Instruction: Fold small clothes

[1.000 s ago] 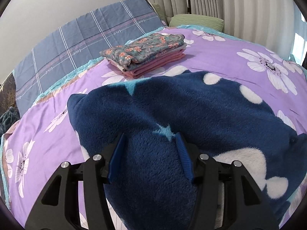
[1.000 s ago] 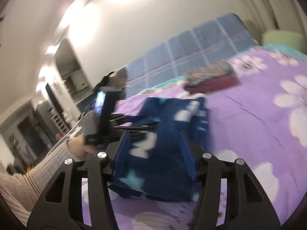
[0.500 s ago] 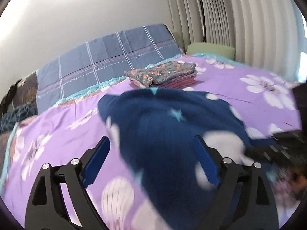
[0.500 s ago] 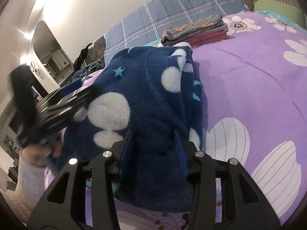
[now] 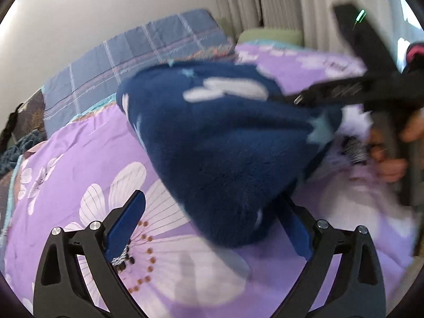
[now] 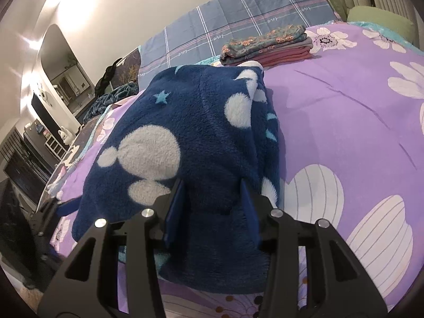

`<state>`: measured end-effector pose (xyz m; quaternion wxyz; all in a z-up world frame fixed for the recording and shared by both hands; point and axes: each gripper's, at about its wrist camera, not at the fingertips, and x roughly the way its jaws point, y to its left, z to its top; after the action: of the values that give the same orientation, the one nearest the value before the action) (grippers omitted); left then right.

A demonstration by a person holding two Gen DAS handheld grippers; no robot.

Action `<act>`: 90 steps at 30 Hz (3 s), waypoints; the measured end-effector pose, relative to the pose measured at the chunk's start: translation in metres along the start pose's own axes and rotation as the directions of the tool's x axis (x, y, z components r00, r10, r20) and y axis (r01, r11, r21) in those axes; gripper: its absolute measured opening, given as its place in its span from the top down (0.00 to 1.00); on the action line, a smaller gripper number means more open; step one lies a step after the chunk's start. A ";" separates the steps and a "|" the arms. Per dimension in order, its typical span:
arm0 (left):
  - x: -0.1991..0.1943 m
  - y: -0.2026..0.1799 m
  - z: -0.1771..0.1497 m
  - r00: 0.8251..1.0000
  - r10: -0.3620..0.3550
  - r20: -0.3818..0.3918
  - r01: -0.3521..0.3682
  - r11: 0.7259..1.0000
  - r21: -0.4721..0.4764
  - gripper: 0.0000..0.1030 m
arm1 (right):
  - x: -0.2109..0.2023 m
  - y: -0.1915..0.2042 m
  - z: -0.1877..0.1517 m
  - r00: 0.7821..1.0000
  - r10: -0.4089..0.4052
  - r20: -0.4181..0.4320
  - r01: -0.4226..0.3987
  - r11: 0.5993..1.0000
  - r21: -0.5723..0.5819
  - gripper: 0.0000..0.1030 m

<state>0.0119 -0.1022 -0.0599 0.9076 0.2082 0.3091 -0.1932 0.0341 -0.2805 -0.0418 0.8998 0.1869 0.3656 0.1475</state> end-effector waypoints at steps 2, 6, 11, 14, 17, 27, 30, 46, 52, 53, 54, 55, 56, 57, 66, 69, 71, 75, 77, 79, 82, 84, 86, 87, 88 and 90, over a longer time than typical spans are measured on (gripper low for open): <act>0.007 0.000 0.000 0.998 0.052 -0.020 -0.052 0.999 -0.003 0.06 | 0.001 -0.002 0.000 1.000 0.009 -0.006 -0.009 1.000 0.010 0.58; -0.001 0.013 0.003 0.991 0.131 0.002 -0.131 0.990 -0.054 0.05 | 0.001 0.001 0.001 1.000 -0.012 -0.011 0.012 1.000 0.008 0.58; -0.007 0.026 -0.013 0.980 0.199 -0.026 -0.200 0.980 -0.020 0.05 | 0.005 0.011 -0.003 0.997 -0.079 -0.002 0.079 0.995 -0.056 0.58; -0.001 0.045 -0.024 0.990 0.121 -0.077 -0.129 0.986 -0.108 0.05 | 0.007 0.007 -0.005 0.998 -0.056 -0.012 0.055 0.997 -0.059 0.58; -0.005 0.034 -0.021 0.981 0.183 -0.058 -0.185 0.982 -0.036 0.05 | 0.006 0.005 -0.005 0.999 -0.047 -0.012 0.047 0.998 -0.052 0.58; -0.047 0.018 0.000 0.991 0.110 0.081 -0.110 0.994 -0.005 0.08 | 0.005 0.011 -0.007 0.997 -0.080 0.021 0.081 0.994 -0.068 0.57; -0.030 0.025 0.000 0.991 0.128 0.041 -0.127 0.991 -0.031 0.09 | 0.004 0.011 -0.008 0.997 -0.077 0.021 0.079 0.995 -0.068 0.56; -0.084 0.073 0.016 0.974 -0.209 0.083 0.222 0.955 -0.196 0.36 | 0.005 0.019 -0.011 0.996 -0.089 0.024 0.092 0.988 -0.123 0.55; -0.057 0.081 0.070 0.970 -0.158 0.186 0.184 0.974 -0.130 0.41 | 0.004 0.023 -0.012 0.995 -0.097 0.028 0.100 0.986 -0.132 0.55; -0.034 0.079 0.076 0.967 -0.196 0.161 0.218 0.967 -0.133 0.42 | 0.004 0.023 -0.013 0.995 -0.097 0.029 0.100 0.986 -0.132 0.55; -0.016 0.076 0.077 0.970 -0.203 0.133 0.219 0.968 -0.122 0.42 | 0.004 0.023 -0.013 0.995 -0.097 0.030 0.100 0.986 -0.133 0.55; 0.019 0.069 0.074 0.984 -0.167 0.055 0.171 0.981 -0.088 0.42 | 0.004 0.023 -0.013 0.995 -0.097 0.031 0.100 0.986 -0.133 0.55; 0.057 0.067 0.063 0.989 -0.146 -0.014 0.144 0.986 -0.087 0.39 | 0.004 0.023 -0.013 0.995 -0.096 0.031 0.099 0.986 -0.131 0.55; 0.068 0.072 0.058 0.984 -0.178 -0.013 0.175 0.973 -0.148 0.38 | 0.004 0.022 -0.013 0.995 -0.093 0.030 0.096 0.987 -0.132 0.55; 0.062 0.087 0.048 0.972 -0.233 -0.003 0.225 0.943 -0.245 0.38 | -0.003 0.044 -0.010 0.985 -0.159 0.065 0.170 0.956 -0.239 0.55; 0.061 0.090 0.050 0.970 -0.241 0.020 0.238 0.935 -0.264 0.38 | -0.033 0.062 0.002 0.979 -0.105 0.177 0.157 0.937 -0.311 0.57; 0.060 0.088 0.054 0.970 -0.243 0.018 0.239 0.935 -0.264 0.38 | -0.047 0.071 0.011 0.967 -0.083 0.242 0.160 0.933 -0.322 0.59; 0.056 0.088 0.055 0.971 -0.240 0.021 0.237 0.938 -0.253 0.38 | -0.009 0.061 0.031 0.988 -0.064 0.138 0.102 0.953 -0.286 0.69; 0.051 0.091 0.057 0.965 -0.260 0.036 0.260 0.931 -0.254 0.37 | 0.037 0.042 0.024 0.989 -0.143 0.018 0.143 0.957 -0.253 0.73; 0.044 0.096 0.061 0.960 -0.275 0.053 0.279 0.924 -0.261 0.37 | 0.041 0.035 0.019 0.992 -0.118 0.053 0.127 0.958 -0.255 0.73; 0.034 0.106 0.079 0.953 -0.279 0.117 0.301 0.914 -0.271 0.61 | 0.034 0.035 0.024 0.993 -0.115 0.032 0.119 0.967 -0.225 0.71; 0.037 0.115 0.097 0.945 -0.285 0.162 0.320 0.909 -0.267 0.73 | 0.036 0.035 0.023 0.993 -0.114 0.038 0.120 0.965 -0.232 0.71; 0.051 0.120 0.109 0.949 -0.274 0.156 0.308 0.911 -0.275 0.73 | 0.033 0.035 0.022 0.993 -0.114 0.040 0.120 0.966 -0.228 0.71; 0.063 0.121 0.112 0.956 -0.264 0.130 0.291 0.917 -0.274 0.73 | 0.033 0.035 0.021 0.993 -0.113 0.044 0.120 0.966 -0.228 0.71; 0.087 0.119 0.112 0.968 -0.241 0.072 0.252 0.933 -0.257 0.73 | 0.034 0.036 0.020 0.993 -0.112 0.049 0.120 0.965 -0.231 0.71; 0.122 0.114 0.103 0.972 -0.234 0.026 0.234 0.947 -0.219 0.73 | 0.036 0.037 0.020 0.993 -0.106 0.052 0.115 0.964 -0.239 0.71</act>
<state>0.2053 -0.0853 -0.0339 0.8958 0.0680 0.3511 -0.2638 0.0685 -0.2379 -0.0344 0.9295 0.0580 0.3374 0.1369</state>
